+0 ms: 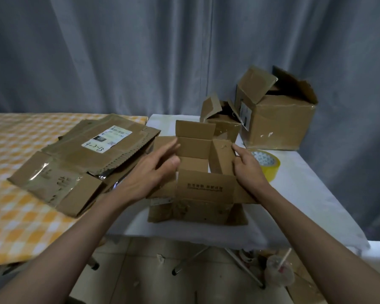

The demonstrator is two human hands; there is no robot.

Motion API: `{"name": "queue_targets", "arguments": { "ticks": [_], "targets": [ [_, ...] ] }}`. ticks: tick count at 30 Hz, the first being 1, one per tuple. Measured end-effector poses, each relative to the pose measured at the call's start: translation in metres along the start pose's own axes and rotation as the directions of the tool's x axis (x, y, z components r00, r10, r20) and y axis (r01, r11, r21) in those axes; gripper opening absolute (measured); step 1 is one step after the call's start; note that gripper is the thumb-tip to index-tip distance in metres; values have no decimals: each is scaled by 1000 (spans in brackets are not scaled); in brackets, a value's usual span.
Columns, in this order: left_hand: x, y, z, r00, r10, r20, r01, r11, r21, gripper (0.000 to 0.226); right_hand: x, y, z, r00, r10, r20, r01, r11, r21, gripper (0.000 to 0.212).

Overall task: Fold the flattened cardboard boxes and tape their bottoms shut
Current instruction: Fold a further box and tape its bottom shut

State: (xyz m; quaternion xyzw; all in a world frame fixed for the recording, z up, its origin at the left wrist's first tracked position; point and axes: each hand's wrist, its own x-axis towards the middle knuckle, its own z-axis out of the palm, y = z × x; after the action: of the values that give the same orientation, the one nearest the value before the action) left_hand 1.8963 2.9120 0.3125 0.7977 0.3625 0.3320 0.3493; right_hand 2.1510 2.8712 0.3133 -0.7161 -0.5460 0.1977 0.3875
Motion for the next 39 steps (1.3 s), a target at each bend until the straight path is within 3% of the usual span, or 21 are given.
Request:
{"name": "queue_targets", "arguments": {
  "ticks": [2,4,12,14,17,20,25,29,34,39],
  "targets": [
    [-3,1,-3,997,-37,71,34,998,50,112,-2,0,2,1000,20,-19,-20,1000,12,50],
    [-4,2,-1,996,-67,53,62,994,94,119,-1,-1,2,999,49,-22,-49,999,20,51],
    [1,5,11,999,-45,28,35,959,280,99,0,-12,-13,991,135,1,-134,983,123,42],
    [8,5,8,994,-108,14,101,959,264,115,-2,-13,-16,994,108,31,-111,988,103,45],
    [29,11,-4,976,-217,17,202,933,298,158,-4,-13,-16,995,90,44,-92,994,61,49],
    [51,20,-13,961,-260,92,205,896,393,172,-5,-11,-13,995,82,52,-84,995,50,50],
    [67,16,-9,940,-295,174,187,869,459,163,0,-7,-14,994,97,58,-101,992,76,50],
    [64,10,-9,963,-218,159,114,861,495,162,1,-4,-17,993,104,57,-112,979,170,49],
    [50,5,-8,962,-160,221,-35,730,682,138,4,-6,-19,987,138,85,-158,939,307,49],
    [45,1,-6,959,-173,226,-38,709,704,131,9,-22,-15,983,127,136,-184,756,628,38]
  ]
}}
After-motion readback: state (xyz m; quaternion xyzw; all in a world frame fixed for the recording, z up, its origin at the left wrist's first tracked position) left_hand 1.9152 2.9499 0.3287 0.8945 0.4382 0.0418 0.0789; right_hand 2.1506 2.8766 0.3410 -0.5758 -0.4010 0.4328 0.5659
